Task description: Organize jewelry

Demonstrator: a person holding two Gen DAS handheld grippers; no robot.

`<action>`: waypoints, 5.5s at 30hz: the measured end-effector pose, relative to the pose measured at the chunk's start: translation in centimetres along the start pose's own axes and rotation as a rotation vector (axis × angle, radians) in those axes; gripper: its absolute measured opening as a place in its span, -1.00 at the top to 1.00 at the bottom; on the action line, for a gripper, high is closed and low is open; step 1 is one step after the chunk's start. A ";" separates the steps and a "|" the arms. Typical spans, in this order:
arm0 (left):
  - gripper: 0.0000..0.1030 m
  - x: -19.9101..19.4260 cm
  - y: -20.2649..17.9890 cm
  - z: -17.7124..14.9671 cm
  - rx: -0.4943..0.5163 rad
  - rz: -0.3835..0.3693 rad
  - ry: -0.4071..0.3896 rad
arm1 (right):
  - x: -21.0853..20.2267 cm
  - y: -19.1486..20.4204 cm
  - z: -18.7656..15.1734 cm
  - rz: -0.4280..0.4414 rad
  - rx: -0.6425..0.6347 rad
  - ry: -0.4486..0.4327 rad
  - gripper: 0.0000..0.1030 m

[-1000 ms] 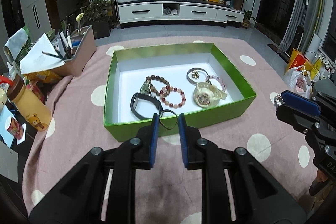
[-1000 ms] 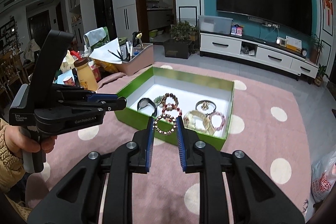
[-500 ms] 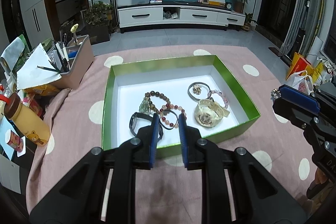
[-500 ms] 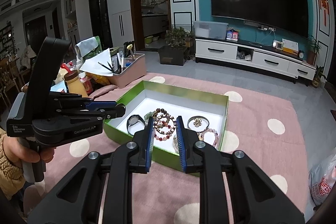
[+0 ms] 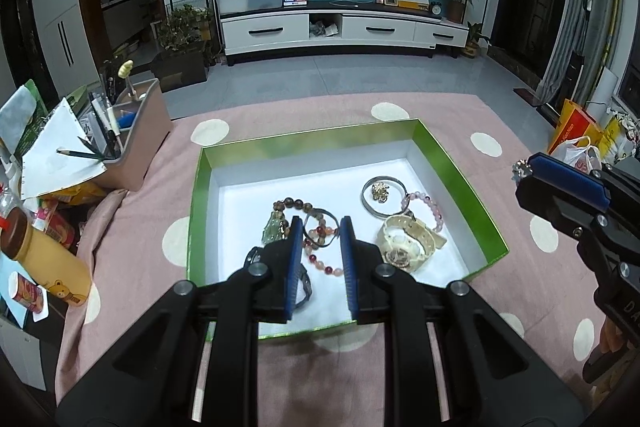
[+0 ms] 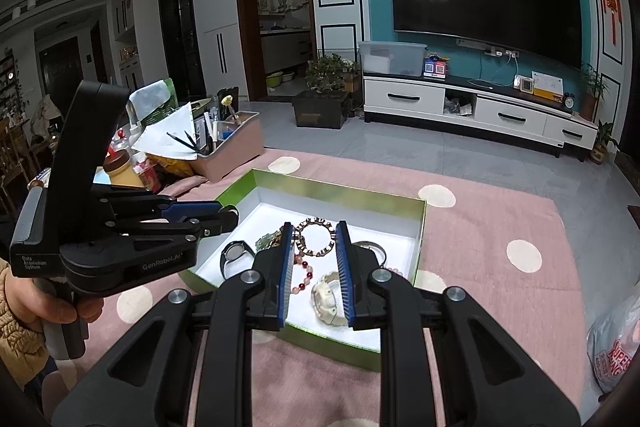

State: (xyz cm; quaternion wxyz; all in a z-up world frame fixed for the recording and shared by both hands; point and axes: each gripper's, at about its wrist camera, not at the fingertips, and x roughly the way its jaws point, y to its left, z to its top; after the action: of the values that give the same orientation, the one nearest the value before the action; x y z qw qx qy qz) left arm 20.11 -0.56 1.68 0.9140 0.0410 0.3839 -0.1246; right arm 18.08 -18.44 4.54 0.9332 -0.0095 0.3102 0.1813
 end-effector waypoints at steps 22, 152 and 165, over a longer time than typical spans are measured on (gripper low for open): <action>0.64 5.9 -0.1 1.3 -0.028 -0.031 0.131 | 5.7 -1.2 0.3 -0.017 0.040 0.115 0.60; -0.96 1.7 2.3 2.2 -0.052 0.112 0.203 | 4.8 -0.2 2.1 -0.168 0.070 0.318 -0.97; -0.96 -0.9 2.7 2.6 -0.098 0.117 0.182 | 4.0 0.4 2.4 -0.202 0.059 0.326 -0.97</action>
State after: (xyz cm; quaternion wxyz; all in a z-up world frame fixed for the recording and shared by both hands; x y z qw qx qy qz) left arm 22.02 1.79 4.04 0.8820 0.0299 0.4678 -0.0478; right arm 22.27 -16.48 4.20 0.8839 -0.0425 0.4600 0.0736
